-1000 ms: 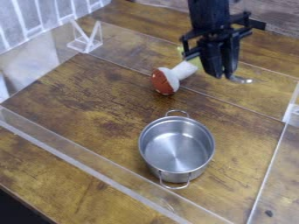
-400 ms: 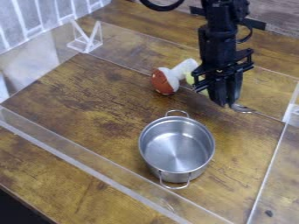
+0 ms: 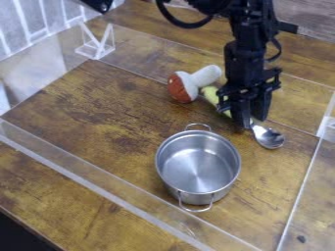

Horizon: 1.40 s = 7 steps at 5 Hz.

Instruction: Move the green spoon to the right

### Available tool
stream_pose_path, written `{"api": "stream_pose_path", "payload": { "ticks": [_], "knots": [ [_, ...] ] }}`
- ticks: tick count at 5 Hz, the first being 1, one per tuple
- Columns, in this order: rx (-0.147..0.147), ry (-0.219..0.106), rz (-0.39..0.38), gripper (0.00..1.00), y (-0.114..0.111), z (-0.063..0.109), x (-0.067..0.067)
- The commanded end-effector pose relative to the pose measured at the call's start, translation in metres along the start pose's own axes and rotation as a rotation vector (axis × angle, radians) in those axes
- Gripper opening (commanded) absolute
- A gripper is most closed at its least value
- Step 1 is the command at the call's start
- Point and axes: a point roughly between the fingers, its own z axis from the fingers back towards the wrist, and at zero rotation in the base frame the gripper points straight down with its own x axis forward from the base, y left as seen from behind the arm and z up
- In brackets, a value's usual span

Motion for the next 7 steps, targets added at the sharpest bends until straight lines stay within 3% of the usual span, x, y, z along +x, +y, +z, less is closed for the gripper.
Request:
{"api": "stream_pose_path", "payload": {
  "ticks": [1, 7],
  "knots": [
    [-0.073, -0.034, -0.044, 1.0, -0.017, 0.04, -0.005],
    [-0.013, -0.065, -0.059, 1.0, -0.008, 0.021, -0.001]
  ]
}}
